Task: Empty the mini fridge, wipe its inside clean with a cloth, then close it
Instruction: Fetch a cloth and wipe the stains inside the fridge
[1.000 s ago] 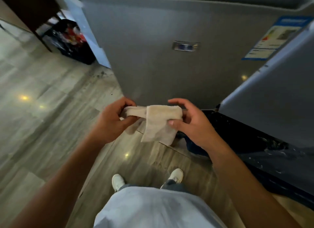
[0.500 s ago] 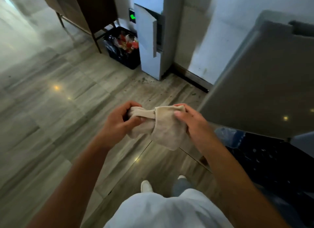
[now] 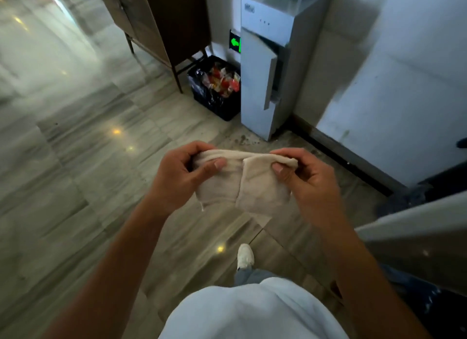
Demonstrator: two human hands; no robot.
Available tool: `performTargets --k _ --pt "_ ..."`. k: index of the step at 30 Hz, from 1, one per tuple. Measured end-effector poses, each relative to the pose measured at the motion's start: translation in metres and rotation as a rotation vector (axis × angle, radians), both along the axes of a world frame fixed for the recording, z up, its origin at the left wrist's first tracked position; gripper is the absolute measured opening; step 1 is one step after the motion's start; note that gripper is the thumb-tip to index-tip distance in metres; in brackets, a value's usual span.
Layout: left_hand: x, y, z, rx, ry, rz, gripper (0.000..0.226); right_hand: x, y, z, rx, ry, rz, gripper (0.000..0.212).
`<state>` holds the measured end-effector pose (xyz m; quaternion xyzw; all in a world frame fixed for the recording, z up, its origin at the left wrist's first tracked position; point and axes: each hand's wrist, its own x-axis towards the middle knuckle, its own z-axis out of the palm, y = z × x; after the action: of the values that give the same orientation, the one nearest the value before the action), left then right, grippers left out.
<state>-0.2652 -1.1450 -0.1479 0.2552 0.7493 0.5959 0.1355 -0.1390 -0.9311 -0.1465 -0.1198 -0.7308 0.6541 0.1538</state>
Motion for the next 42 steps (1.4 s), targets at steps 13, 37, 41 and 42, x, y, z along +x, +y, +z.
performTargets --k 13,37,41,42 --pt "-0.197 0.143 0.019 -0.019 0.182 -0.316 0.018 -0.139 0.102 0.013 0.038 -0.016 -0.248 0.037" --pt "-0.232 0.507 0.069 0.17 0.206 -1.221 0.015 -0.106 0.265 0.059 0.199 -0.024 -1.131 0.011" --pt "-0.2 0.562 0.08 0.226 0.162 -1.296 0.014 -0.081 0.294 0.074 0.197 -0.003 -1.212 0.012" --pt "-0.191 0.574 0.082 0.245 0.173 -1.323 0.014 -0.075 0.301 0.076 0.202 0.007 -1.244 0.015"
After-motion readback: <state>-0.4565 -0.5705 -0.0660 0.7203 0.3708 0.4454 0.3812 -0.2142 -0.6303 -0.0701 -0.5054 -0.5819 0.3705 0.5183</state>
